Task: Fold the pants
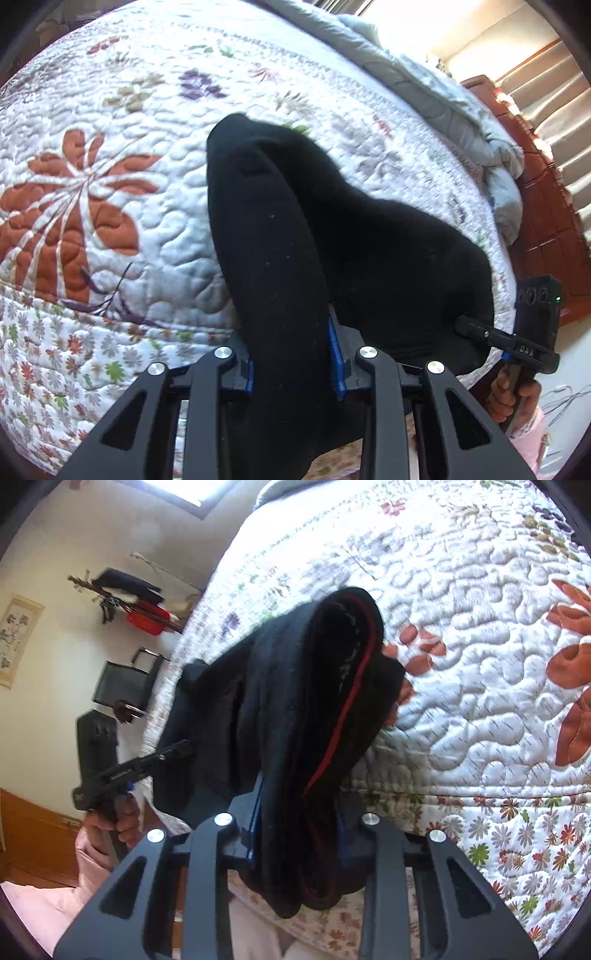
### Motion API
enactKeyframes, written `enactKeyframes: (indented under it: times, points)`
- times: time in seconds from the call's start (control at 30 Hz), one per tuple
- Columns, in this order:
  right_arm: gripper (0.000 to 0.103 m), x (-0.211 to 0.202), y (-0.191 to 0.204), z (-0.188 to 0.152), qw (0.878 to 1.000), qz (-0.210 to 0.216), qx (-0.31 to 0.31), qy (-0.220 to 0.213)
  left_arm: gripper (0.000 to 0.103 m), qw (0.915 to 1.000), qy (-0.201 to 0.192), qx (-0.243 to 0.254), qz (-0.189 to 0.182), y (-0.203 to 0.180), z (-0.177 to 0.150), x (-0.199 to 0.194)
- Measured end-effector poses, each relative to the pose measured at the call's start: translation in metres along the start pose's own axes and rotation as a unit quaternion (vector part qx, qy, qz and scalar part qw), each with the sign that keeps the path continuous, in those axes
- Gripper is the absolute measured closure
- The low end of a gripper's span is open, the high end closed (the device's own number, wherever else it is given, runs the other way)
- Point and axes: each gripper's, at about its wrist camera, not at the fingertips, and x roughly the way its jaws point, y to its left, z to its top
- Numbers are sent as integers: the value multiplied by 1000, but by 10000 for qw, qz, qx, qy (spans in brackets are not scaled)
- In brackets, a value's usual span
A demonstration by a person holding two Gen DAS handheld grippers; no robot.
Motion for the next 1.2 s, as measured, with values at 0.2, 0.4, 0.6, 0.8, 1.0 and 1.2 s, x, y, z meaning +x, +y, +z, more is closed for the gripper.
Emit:
enactKeyframes:
  times: [0.2, 0.4, 0.6, 0.8, 1.0, 1.2]
  points:
    - [74, -36, 9, 32, 9984, -277, -347, -350, 74, 9988, -288, 214, -331, -37, 28, -3]
    - [74, -61, -4, 100, 9939, -648, -517, -733, 74, 9965, -594, 405, -438, -71, 86, 24]
    - [71, -22, -74, 139, 9963, -795, -63, -310, 71, 9990, -155, 397, -113, -66, 122, 87]
    - [60, -5, -129, 127, 9980, -343, 406, -349, 52, 9996, 56, 265, 31, -40, 109, 120]
    - [44, -35, -105, 110, 9930, -1017, 112, -587, 53, 9990, -166, 328, 250, -36, 89, 84]
    - [43, -70, -50, 84, 9769, -1857, -460, -953, 51, 9964, -516, 428, 522, -39, 65, 37]
